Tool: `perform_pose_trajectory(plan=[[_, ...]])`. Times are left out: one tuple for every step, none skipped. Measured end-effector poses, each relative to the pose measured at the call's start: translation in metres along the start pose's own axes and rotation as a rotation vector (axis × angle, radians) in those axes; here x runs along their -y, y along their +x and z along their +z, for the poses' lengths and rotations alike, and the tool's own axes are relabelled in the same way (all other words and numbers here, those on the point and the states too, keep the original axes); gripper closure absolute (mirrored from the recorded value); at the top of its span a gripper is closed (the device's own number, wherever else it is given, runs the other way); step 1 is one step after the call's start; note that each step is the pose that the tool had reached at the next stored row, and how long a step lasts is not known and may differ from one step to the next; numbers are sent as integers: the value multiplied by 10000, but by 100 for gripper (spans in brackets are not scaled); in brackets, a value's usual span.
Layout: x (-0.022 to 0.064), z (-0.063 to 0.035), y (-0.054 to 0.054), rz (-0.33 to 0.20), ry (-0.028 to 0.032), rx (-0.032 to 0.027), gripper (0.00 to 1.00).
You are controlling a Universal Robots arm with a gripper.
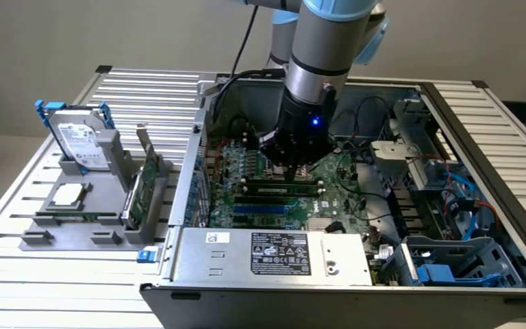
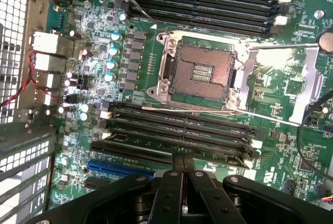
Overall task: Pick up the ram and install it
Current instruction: 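Press down the ram until it locks into place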
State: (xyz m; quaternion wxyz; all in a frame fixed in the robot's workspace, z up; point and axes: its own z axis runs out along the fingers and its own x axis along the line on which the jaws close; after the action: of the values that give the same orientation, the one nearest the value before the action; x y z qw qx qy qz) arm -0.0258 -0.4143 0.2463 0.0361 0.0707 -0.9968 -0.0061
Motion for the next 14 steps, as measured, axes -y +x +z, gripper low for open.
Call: perform_pose_trajectory(plan=[[0, 0, 0, 112, -5, 3, 89], [0, 0, -1, 224, -3, 11, 89], [0, 0, 0, 317, 0, 20, 89], [0, -1, 0, 414, 7, 30, 89], [1, -2, 1, 505, 19, 40, 89], [1, -3, 1, 588, 35, 56, 89], [0, -2, 1, 664, 57, 78, 89], [0, -3, 1, 739, 84, 99, 89], [0, -3, 0, 813, 113, 121, 89], [0, -3, 0, 883, 146, 144, 89], [0, -3, 1, 947, 183, 171, 89], [1, -3, 1, 957, 187, 176, 89], [0, -3, 1, 957, 186, 176, 89], [1, -3, 1, 958, 187, 176, 89]])
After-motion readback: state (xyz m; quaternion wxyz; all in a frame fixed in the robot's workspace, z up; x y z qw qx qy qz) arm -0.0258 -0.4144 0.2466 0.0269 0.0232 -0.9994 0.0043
